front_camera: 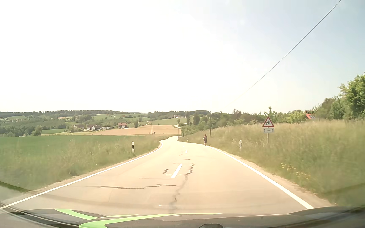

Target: Follow the waypoints while adhering to traffic rules and regulations

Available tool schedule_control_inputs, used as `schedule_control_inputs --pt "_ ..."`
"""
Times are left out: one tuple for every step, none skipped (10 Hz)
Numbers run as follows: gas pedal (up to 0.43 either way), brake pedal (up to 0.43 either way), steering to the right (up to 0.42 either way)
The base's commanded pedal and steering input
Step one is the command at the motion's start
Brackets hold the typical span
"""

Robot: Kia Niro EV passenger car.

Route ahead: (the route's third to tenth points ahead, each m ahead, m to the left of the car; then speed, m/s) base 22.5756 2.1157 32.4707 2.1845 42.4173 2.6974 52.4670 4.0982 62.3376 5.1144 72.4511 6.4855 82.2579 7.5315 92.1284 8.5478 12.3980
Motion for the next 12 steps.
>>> schedule_control_inputs --pt "0.138 0.000 -0.040" --pt "0.130 0.000 -0.038" --pt "0.110 0.000 -0.036" --pt "0.087 0.000 -0.035" --pt "0.087 0.000 -0.033" --pt "0.079 0.000 -0.028" --pt "0.079 0.000 -0.024" --pt "0.059 0.000 -0.020" --pt "0.039 0.000 -0.019" --pt "0.008 0.000 -0.016" --pt "0.008 0.000 -0.010" --pt "0.008 0.000 -0.006"
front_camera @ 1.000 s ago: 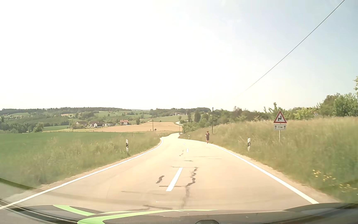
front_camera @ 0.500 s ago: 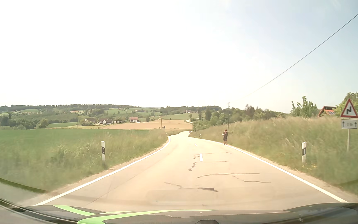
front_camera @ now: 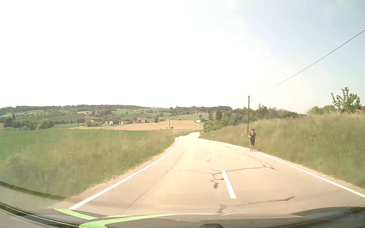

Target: Follow the waypoints while adhering to traffic rules and regulations

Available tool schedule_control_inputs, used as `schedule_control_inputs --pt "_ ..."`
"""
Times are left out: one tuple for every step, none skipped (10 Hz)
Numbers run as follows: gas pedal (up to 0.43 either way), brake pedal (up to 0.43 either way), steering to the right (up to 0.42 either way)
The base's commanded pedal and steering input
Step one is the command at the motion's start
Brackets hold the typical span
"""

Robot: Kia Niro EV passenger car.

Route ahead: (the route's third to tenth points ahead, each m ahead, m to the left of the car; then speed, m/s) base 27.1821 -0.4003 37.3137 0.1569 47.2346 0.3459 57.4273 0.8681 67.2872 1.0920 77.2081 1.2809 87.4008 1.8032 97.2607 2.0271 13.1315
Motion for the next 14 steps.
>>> schedule_control_inputs --pt "0.008 0.000 -0.002" --pt "0.008 0.000 0.000" --pt "0.008 0.000 0.000" --pt "0.000 0.000 0.000" --pt "0.000 0.000 0.000" --pt "0.000 0.000 0.000" --pt "0.000 0.000 0.000" --pt "0.000 0.000 0.000" --pt "0.000 0.000 0.000" --pt "0.000 0.000 0.001" --pt "0.000 0.000 0.002" --pt "0.000 0.000 0.003" --pt "0.000 0.000 0.003" --pt "0.000 0.000 0.003"
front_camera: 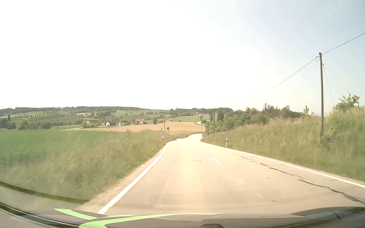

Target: Follow the waypoints while adhering to traffic rules and regulations

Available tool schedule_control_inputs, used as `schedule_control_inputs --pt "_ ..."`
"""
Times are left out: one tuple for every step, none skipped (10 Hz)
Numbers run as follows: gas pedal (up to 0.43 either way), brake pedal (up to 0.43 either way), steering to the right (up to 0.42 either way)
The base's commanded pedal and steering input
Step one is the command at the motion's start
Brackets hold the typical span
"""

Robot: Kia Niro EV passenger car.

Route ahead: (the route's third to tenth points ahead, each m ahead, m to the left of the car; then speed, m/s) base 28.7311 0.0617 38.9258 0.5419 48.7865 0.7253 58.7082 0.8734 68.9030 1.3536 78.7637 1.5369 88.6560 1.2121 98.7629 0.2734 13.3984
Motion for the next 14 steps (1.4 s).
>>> schedule_control_inputs --pt "0.000 0.000 0.004" --pt "0.000 0.000 0.004" --pt "0.000 0.000 0.004" --pt "0.000 0.000 0.004" --pt "0.000 0.000 0.004" --pt "0.000 0.000 0.005" --pt "0.000 0.000 0.008" --pt "0.000 0.000 0.010" --pt "0.000 0.000 0.010" --pt "0.000 0.000 0.010" --pt "0.000 0.000 0.010" --pt "0.000 0.000 0.009" --pt "0.000 0.000 0.007" --pt "0.000 0.000 0.004"
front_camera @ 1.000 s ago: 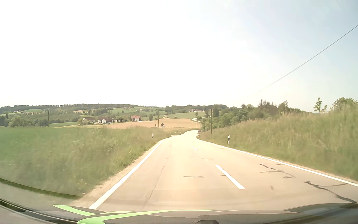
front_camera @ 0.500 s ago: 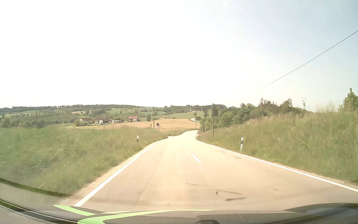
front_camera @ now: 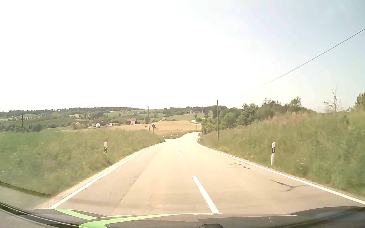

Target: Follow the waypoints while adhering to traffic rules and regulations

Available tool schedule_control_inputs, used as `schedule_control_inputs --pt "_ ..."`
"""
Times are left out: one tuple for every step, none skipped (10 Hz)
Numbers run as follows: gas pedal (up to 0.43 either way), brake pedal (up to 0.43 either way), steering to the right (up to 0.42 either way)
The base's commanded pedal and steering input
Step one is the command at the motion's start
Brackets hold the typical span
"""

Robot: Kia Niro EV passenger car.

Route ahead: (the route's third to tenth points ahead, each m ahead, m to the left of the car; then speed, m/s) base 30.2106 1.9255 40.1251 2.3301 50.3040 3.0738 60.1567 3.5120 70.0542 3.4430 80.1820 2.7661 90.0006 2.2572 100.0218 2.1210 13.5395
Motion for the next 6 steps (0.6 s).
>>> schedule_control_inputs --pt "0.000 0.000 0.000" --pt "0.000 0.000 0.000" --pt "0.000 0.000 -0.002" --pt "0.000 0.000 -0.004" --pt "0.000 0.000 -0.006" --pt "0.000 0.000 -0.009"
